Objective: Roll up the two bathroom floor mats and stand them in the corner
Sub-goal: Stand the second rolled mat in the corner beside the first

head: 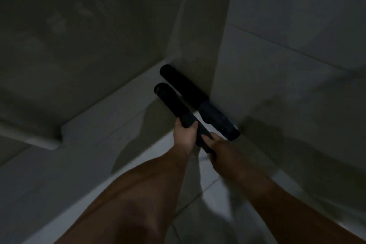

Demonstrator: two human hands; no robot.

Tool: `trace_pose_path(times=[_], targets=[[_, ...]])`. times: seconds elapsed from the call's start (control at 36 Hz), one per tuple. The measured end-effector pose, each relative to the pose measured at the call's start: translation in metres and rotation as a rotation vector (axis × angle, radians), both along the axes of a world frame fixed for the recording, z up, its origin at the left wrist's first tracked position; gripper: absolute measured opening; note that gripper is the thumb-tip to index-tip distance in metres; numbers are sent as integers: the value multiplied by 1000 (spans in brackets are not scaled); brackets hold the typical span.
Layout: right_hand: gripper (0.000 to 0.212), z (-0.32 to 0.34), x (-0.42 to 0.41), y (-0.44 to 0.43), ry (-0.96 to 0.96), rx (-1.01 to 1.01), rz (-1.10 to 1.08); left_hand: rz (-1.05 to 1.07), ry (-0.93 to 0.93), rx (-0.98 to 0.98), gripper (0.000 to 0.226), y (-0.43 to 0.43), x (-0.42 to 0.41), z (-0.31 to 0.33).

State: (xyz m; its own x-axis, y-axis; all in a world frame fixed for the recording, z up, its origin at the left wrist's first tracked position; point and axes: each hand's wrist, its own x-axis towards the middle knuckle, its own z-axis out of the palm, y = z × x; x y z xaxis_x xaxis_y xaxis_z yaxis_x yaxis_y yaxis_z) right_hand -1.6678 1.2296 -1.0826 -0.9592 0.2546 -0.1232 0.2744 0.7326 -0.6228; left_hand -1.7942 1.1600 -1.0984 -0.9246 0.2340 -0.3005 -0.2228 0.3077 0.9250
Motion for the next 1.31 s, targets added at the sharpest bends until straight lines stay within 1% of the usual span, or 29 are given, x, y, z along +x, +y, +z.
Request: trace_pose_path(times=[0.08, 0.14, 0.19, 0.25, 0.31, 0.39, 0.44, 0.47, 0.53, 0.64, 0.67, 0.69, 0.75, 0.81, 0.83, 0.86, 0.92, 1.0, 1.08, 1.17, 1.25, 1.31], targets=[[55, -5, -11, 6, 29, 18, 28, 3, 53, -11, 45, 3, -6, -5], [58, -8, -10, 10, 31, 79, 52, 6, 84, -10, 38, 8, -15, -7], [66, -12, -4, 11, 46, 164, 130, -2, 101, 0, 32, 13, -23, -7], [72, -19, 3, 14, 0, 256, 233, -15, 119, -13, 35, 16, -29, -9], [75, -28, 8, 18, -67, 316, 276, -22, 142, -50, 39, 17, -34, -14], [69, -34, 10, 24, -118, 320, 269, -37, 149, -50, 44, 19, -31, -19], [64, -38, 7, 24, -94, 220, 241, -61, 137, -73, 49, 19, -26, -19], [61, -42, 5, 24, -89, 240, 257, -76, 124, -90, 50, 18, -24, -19], [58, -51, -2, 26, -91, 380, 296, -132, 162, -171, 51, 13, -20, -21], [58, -53, -28, 32, -124, 440, 252, -306, 320, -373, 48, 7, -24, -25], [56, -50, -33, 32, -144, 449, 249, -359, 376, -458, 44, 8, -26, -26], [54, -46, -36, 32, -149, 471, 239, -383, 372, -464, 39, 9, -26, -23], [49, -34, -33, 30, -47, 552, 214, -395, 307, -394, 37, 8, -23, -19], [38, -23, -24, 30, 22, 596, 203, -536, 343, -478, 51, 4, -21, -11], [36, -21, -19, 31, 43, 593, 204, -541, 346, -516, 57, 3, -19, -13], [41, -19, -16, 33, 34, 584, 222, -541, 352, -535, 60, 0, -16, -13], [44, -20, -12, 35, 38, 603, 235, -552, 315, -524, 62, -2, -11, -14], [49, -18, -9, 37, -21, 576, 257, -560, 305, -518, 65, -5, -5, -11], [53, -13, -6, 39, -18, 532, 248, -553, 280, -494, 65, -6, 3, -2], [55, -17, -4, 40, -114, 510, 261, -571, 269, -495, 64, -10, 12, 1], [51, -2, 4, 33, -226, 382, 114, -565, 266, -553, 67, -22, 28, 15], [48, 14, 23, 22, -202, 356, 69, -574, 228, -578, 67, -34, 48, 34]])
